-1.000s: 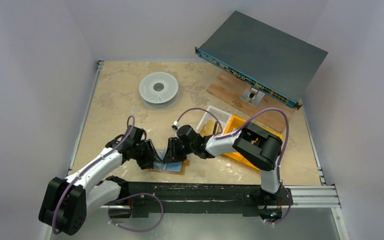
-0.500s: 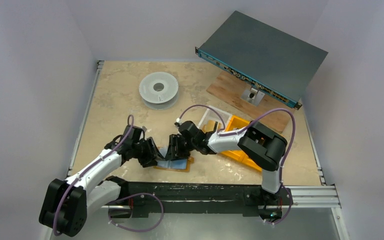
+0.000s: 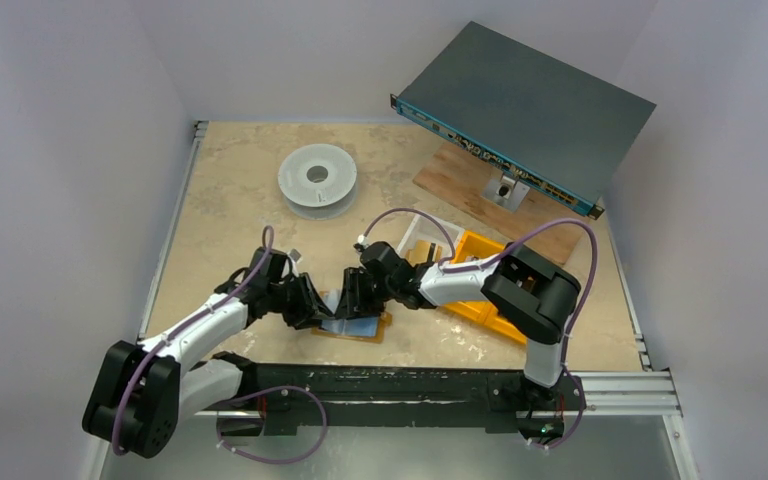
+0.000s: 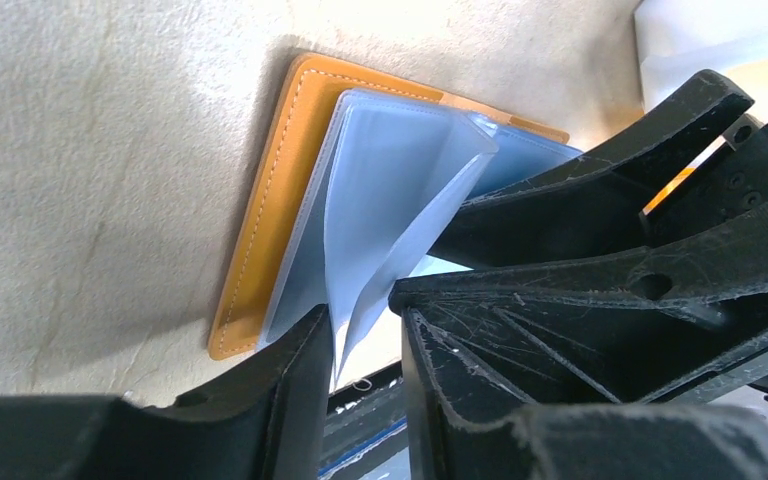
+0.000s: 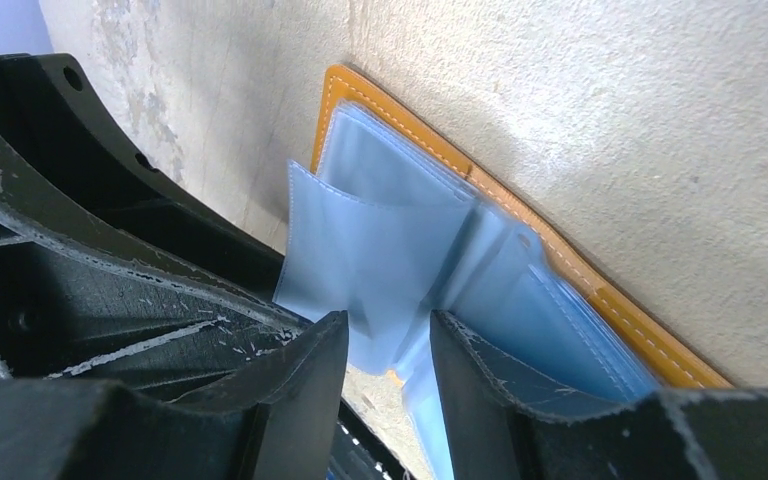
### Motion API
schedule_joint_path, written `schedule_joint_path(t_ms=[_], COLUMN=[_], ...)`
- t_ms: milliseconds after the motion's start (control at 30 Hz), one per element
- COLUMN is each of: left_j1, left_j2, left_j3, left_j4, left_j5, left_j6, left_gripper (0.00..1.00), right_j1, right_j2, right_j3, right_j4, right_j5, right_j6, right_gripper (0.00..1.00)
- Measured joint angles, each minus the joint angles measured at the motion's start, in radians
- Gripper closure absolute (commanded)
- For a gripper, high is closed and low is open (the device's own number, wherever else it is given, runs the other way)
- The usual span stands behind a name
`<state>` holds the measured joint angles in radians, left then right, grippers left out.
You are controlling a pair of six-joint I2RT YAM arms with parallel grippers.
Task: Take the credit cards out of the card holder
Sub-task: Remove the credit card from the card holder.
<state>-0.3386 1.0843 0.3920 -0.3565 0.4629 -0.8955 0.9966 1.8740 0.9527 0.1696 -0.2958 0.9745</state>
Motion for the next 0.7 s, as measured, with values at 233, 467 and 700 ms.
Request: schedule_joint_path(t_ms=[233,467,700], left_j1=[-0.003,-0.018,-0.021], left_j2=[0.010,0.016,-0.070], left_j3=[-0.001,-0.002,0.018], left_j4=[0.026,-0.002,-0.154], left_j5=[0.020,-0.010,-0.113], left_j6=[-0.002,-0.002,-0.002], left_gripper=[0.91,1.00,1.00], right_j1=[0.000,0.013,0.020], right_j2=[-0.018,-0.018,-0.023], right_j3=[-0.022,-0.023,-0.023], right_j4=[0.017,0.040,0.044], right_j5=[0.019,0.023,0.027], right_j6=[0.002,0.005,0.005], right_gripper=[0.59,0.58,0.53])
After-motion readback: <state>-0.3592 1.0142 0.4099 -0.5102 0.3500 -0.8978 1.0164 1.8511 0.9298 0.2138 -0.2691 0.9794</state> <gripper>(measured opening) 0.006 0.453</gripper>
